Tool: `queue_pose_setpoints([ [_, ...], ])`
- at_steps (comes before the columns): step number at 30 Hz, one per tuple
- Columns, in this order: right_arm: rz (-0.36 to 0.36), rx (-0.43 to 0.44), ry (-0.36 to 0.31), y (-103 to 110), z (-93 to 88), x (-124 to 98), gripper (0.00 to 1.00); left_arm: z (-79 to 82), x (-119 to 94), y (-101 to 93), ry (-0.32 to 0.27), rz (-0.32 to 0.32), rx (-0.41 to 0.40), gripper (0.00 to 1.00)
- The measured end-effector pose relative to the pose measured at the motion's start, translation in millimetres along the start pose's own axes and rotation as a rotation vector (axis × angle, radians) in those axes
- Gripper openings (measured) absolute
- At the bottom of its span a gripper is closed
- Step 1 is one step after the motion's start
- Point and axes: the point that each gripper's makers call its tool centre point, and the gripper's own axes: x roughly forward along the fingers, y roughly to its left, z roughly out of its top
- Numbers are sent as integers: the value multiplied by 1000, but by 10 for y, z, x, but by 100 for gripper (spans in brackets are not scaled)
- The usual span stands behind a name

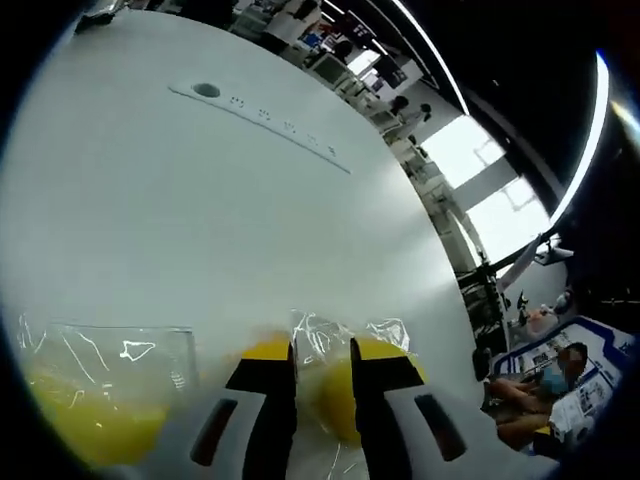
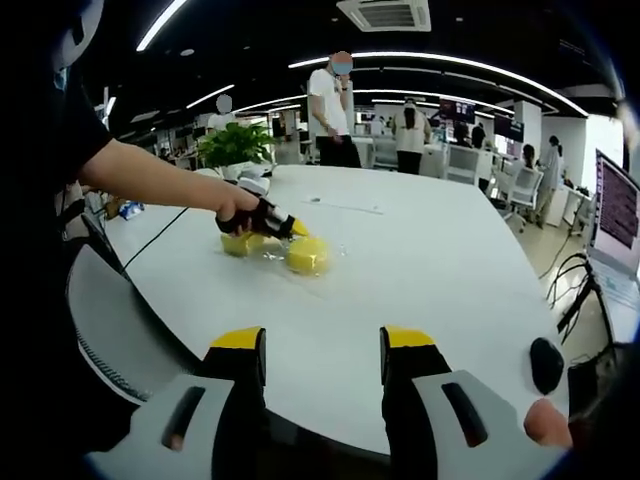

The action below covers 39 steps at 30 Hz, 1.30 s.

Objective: Compare the silicone blocks by pressing each to a similar depth, holding the contact briefly, and releasing to observe deformation and rebound differences across the visible hardness samples.

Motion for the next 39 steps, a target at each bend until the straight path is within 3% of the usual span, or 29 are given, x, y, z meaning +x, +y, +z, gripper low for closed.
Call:
queue_pose_setpoints([
  [2, 2, -3, 3, -2, -9, 12, 41, 4, 14, -13, -2, -7, 20, 15],
  [4, 4, 1, 0, -6, -11, 20, 41, 2, 12, -26, 7, -15, 21, 0],
  [14, 4, 3, -5, -17, -15, 33, 40, -1, 66, -151, -9, -80, 80, 0],
  [19, 0, -6, 3, -9, -56, 8, 39, -16, 0, -223, -20, -101, 152, 0],
  [27, 3, -25, -2, 3, -23, 8, 39, 24, -201, -567, -60, -200, 388, 0],
  [33, 6, -48, -22, 36, 61, -1, 38, 2, -382, -731, -68, -222, 449, 0],
  [37, 9, -66, -23, 62, 75, -21, 38, 14, -567, -849, -82, -234, 597, 0],
  [39, 11, -78, -24, 79, 82, -27, 38, 5, -689, -943, -98, -254, 630, 0],
])
